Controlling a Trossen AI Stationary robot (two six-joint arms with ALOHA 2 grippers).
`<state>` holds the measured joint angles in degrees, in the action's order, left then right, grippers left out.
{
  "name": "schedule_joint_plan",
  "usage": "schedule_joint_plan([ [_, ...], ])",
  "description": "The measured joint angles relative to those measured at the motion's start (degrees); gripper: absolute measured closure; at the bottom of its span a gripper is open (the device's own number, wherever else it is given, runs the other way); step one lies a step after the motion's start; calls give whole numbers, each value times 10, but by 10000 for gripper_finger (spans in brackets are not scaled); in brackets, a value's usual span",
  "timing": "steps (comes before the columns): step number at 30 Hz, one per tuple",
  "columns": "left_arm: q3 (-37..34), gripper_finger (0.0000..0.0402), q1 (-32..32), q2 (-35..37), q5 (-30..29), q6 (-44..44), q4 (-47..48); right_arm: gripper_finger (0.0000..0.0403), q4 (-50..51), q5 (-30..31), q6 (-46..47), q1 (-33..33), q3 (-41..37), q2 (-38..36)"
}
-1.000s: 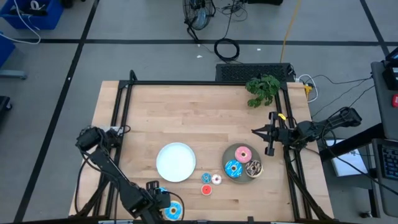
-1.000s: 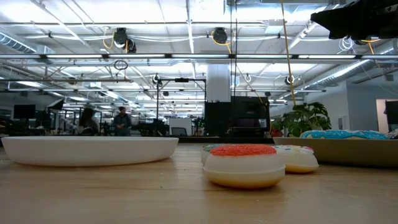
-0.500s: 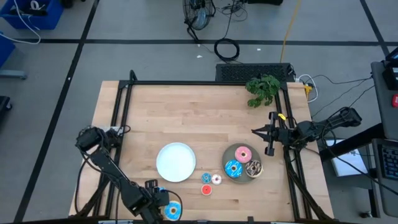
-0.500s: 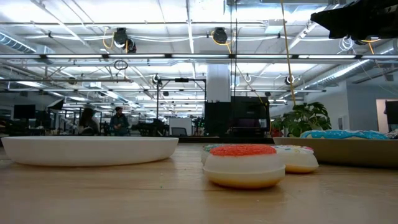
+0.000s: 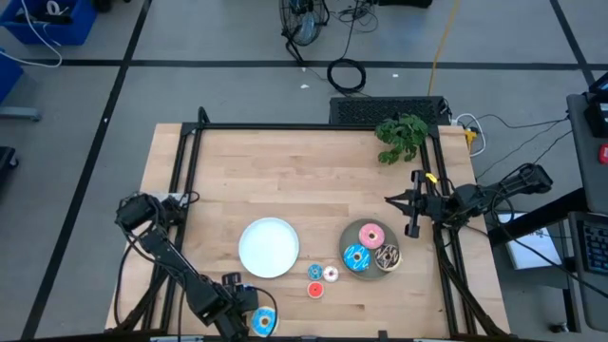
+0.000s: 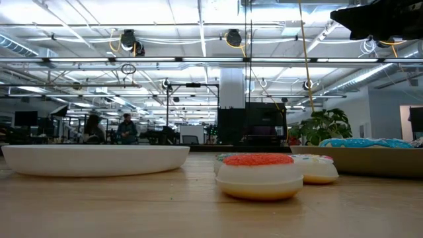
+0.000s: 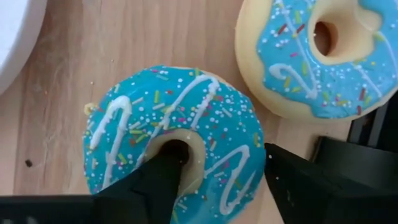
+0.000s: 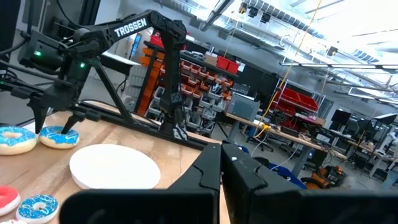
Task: Pick & Place donuts
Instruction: Put the large blue donut on the white plate
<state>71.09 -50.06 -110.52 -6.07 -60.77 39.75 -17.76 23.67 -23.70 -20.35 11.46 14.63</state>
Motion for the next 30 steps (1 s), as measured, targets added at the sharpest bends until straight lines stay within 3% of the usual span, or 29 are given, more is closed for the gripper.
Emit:
schedule_joint_plan([
  [3,0,225,2,0,2,0,2,403,0,0,0,0,0,0],
  [10,1,379,23,0,51,16,5,403,0,0,0,0,0,0],
  [17,53,377,33,-1,90,46,100,403,0,0,-2,0,0,0],
  [30,245,388,79,-1,9,123,349,403,-1,0,-6,0,0,0],
])
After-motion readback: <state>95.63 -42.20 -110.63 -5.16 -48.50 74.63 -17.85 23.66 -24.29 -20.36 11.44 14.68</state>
